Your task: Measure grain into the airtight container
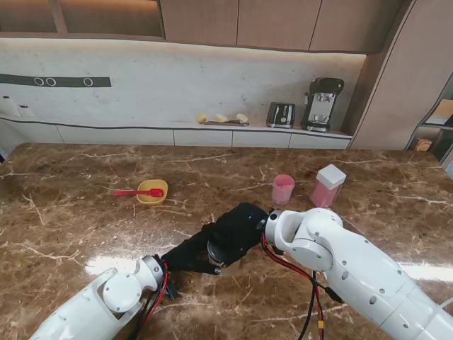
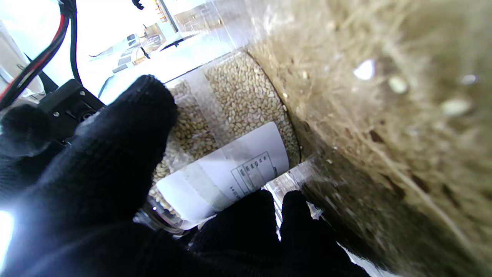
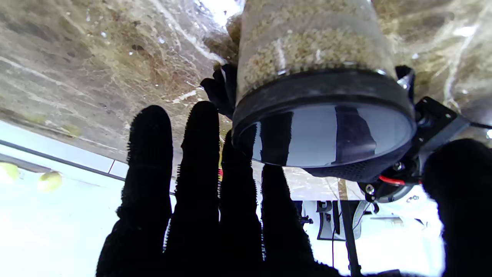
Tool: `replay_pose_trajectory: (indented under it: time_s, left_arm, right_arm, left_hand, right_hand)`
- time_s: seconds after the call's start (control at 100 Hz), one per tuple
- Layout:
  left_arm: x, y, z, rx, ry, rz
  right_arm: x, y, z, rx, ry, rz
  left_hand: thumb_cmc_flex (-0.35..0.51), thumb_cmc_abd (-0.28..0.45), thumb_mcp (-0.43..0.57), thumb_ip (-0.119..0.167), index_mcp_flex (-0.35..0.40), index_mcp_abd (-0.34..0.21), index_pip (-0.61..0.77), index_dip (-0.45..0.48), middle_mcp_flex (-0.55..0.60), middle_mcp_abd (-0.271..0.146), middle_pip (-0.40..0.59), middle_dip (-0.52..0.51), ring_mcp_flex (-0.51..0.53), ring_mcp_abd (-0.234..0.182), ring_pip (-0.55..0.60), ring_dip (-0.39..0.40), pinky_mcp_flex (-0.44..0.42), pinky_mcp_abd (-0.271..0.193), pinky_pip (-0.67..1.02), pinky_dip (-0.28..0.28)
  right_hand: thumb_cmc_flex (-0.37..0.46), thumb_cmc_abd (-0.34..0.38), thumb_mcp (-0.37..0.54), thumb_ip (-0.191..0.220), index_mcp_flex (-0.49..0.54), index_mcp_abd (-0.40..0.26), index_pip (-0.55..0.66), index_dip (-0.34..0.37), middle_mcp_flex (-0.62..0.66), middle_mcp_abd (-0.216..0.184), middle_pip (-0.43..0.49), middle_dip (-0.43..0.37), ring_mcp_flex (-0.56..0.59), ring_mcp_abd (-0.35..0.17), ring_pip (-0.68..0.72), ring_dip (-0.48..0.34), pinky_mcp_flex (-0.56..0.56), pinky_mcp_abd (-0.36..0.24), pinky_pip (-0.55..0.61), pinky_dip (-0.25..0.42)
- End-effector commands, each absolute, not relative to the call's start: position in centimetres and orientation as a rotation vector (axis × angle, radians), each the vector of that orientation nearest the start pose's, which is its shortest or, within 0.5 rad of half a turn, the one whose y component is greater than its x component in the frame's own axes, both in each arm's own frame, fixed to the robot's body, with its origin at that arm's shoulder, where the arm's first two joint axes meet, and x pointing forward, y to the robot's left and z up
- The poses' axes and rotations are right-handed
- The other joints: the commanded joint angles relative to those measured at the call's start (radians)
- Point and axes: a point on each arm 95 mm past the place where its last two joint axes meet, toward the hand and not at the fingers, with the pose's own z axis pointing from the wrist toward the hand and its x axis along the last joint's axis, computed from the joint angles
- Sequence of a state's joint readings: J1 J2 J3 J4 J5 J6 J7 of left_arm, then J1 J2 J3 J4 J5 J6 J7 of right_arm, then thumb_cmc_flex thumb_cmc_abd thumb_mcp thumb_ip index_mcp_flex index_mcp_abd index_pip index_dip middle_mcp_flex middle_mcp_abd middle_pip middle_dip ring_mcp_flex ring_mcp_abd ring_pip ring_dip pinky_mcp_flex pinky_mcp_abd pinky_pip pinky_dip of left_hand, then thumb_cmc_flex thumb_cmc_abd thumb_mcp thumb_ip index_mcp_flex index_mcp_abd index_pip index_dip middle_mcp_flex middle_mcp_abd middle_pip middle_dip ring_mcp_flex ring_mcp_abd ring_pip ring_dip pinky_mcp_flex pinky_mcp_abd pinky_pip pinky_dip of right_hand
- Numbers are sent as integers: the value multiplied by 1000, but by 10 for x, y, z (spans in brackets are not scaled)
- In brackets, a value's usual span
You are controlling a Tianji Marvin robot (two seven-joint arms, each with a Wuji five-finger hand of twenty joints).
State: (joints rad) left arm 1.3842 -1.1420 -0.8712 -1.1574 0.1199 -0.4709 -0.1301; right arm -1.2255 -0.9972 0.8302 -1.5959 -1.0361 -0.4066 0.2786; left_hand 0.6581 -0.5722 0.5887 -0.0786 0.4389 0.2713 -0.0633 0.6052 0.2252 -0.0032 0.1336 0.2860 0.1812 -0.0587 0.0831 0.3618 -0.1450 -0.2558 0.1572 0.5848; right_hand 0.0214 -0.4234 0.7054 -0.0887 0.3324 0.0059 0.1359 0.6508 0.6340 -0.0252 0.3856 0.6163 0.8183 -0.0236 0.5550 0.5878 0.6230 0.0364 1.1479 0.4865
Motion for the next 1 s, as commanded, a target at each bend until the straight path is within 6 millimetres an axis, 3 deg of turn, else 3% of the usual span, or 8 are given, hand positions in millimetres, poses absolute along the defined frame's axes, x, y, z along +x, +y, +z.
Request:
replay_pose_trajectory:
  time_s: [0.0, 0.29, 0.35, 0.45, 0.51, 0.6, 0.84, 0.99]
  left_arm:
    - [362, -57, -455, -2049, 1627, -2048]
    - [361, -56, -456, -2054, 1627, -2044]
    - [361, -56, -456, -2054, 1626, -2044]
    - [361, -57, -456, -2055, 1629, -2042]
    - [361, -57, -456, -2055, 1632, -2040]
    - [361, -57, -456, -2054, 1630, -2040]
    - [361, -56, -455, -2053, 1628, -2036]
    - [361, -56, -455, -2053, 1628, -2033]
  right_arm:
    - [400, 97, -313, 615, 2300, 1490]
    - [394, 92, -290, 588, 2224, 1553]
    - [394, 91, -284, 557, 2225, 1553]
    - [397, 90, -273, 437, 2291, 1485]
    - [400, 90, -268, 387, 2346, 1428]
    - [402, 92, -264, 328, 2414, 1359]
    - [407, 99, -272, 239, 2485, 1286]
    - [406, 103, -276, 190, 2511, 1267]
  left_hand:
    - [29, 62, 52, 48, 61, -511, 568, -16, 26, -27, 30, 11, 22, 132, 16, 18, 87, 470, 176, 56]
    - [30, 64, 48, 48, 62, -512, 569, -22, 28, -28, 27, 9, 22, 130, 17, 19, 88, 468, 177, 56]
    - [29, 65, 48, 48, 61, -512, 570, -22, 10, -32, 21, 7, 22, 130, 16, 18, 89, 468, 178, 56]
    - [30, 64, 47, 48, 61, -511, 572, -22, 17, -29, 24, 9, 22, 131, 16, 18, 89, 468, 178, 56]
    - [29, 65, 46, 49, 60, -511, 573, -21, 22, -29, 27, 10, 23, 128, 17, 19, 89, 469, 179, 57]
    - [30, 63, 47, 49, 61, -511, 576, -20, 16, -29, 26, 10, 21, 132, 16, 19, 89, 469, 180, 57]
    - [29, 62, 49, 49, 63, -508, 581, -17, 19, -29, 26, 8, 22, 130, 17, 19, 89, 469, 182, 57]
    - [26, 61, 52, 49, 60, -509, 581, -16, 7, -33, 17, 5, 22, 131, 17, 19, 88, 470, 182, 57]
  right_hand:
    - [-74, 23, 19, 27, -49, 13, -26, -15, -41, -38, -53, -49, -51, 19, -63, -40, -36, 13, -39, -25]
    - [-36, 12, 21, 33, -74, -24, -60, -16, -216, -9, -197, -168, -264, 27, -315, -166, -215, 72, -272, -46]
    - [65, -64, 21, 39, -37, -20, -33, -5, -255, 2, -205, -171, -305, 19, -335, -176, -244, 70, -303, -33]
    - [392, -242, -23, 63, -45, -10, -25, -2, -341, 25, -211, -179, -378, 24, -362, -210, -265, 43, -391, -27]
    - [522, -275, 54, 52, -85, -16, -52, -8, -371, 37, -207, -193, -398, 31, -369, -233, -261, 39, -420, -40]
    - [536, -403, 396, -19, -151, -75, -102, -7, -425, 43, -204, -221, -428, 38, -375, -258, -258, 39, -439, -50]
    - [608, -405, 456, -35, -198, -182, -149, -41, -473, 49, -185, -238, -369, 48, -333, -248, -176, 42, -387, -39]
    - [622, -410, 470, -41, -171, -230, -90, 37, -422, 18, -81, -192, -249, 30, -277, -197, -100, 38, -318, -40]
